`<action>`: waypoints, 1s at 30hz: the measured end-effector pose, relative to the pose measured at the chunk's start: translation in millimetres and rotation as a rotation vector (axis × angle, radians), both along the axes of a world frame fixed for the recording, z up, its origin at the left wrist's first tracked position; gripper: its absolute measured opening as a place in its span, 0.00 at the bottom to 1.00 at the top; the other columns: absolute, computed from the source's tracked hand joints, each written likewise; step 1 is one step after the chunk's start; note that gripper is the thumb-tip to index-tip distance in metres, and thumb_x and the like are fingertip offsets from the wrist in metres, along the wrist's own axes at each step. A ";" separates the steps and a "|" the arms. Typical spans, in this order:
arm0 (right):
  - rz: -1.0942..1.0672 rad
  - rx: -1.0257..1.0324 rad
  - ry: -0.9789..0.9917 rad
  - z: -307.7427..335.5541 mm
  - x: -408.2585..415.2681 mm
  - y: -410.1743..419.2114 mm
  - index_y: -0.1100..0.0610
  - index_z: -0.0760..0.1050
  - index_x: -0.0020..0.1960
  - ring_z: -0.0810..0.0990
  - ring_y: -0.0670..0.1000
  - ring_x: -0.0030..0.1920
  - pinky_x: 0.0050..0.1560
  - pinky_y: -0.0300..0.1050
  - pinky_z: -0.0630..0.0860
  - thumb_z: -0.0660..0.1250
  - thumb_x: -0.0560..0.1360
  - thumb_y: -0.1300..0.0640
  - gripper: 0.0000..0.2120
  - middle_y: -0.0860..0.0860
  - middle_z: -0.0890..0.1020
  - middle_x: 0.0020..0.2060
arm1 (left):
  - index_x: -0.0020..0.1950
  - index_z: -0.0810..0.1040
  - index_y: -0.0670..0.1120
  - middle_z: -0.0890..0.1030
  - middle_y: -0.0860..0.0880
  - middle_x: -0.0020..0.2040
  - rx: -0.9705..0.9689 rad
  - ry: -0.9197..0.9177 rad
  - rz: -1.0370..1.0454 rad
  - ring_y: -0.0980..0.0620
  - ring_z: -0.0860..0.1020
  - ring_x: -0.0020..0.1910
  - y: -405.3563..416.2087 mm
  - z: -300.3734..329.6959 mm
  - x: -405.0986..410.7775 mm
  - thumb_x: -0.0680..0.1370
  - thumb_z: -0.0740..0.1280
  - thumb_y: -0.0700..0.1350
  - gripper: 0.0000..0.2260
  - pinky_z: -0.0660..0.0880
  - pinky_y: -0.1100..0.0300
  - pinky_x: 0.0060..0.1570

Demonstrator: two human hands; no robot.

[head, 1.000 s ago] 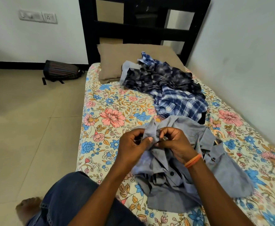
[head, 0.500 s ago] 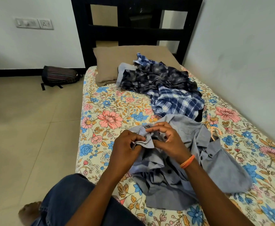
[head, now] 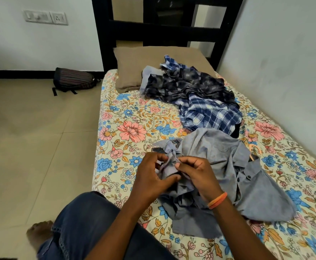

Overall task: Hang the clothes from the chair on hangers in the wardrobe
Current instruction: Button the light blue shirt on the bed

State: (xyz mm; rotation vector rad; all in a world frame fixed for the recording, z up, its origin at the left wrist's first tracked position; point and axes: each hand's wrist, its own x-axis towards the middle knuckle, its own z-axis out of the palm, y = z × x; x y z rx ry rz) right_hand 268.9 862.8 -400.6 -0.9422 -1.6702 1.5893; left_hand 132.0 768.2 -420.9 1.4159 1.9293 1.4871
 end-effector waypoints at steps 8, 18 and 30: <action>-0.054 -0.163 0.076 2.7 -6.0 -5.2 0.61 0.80 0.40 0.78 0.54 0.43 0.47 0.45 0.76 0.63 0.77 0.70 0.11 0.57 0.81 0.37 | 0.52 0.83 0.53 0.85 0.58 0.45 0.042 -0.347 0.032 0.61 0.81 0.42 3.1 4.8 -1.3 0.74 0.75 0.41 0.09 0.76 0.66 0.42; -0.232 0.432 -0.074 10.7 -5.0 -15.1 0.58 0.81 0.45 0.78 0.43 0.34 0.36 0.36 0.74 0.70 0.77 0.63 0.03 0.48 0.82 0.37 | 0.50 0.84 0.42 0.78 0.44 0.45 0.248 0.719 0.213 0.46 0.75 0.36 -8.6 7.4 -0.7 0.76 0.63 0.40 0.11 0.71 0.55 0.29; -0.203 -0.366 0.132 10.8 -14.7 -51.8 0.60 0.79 0.54 0.86 0.60 0.42 0.42 0.57 0.83 0.64 0.81 0.58 0.07 0.62 0.85 0.45 | 0.55 0.78 0.41 0.73 0.46 0.49 0.286 0.743 0.114 0.50 0.76 0.35 -24.6 -1.2 12.3 0.78 0.66 0.41 0.08 0.74 0.58 0.27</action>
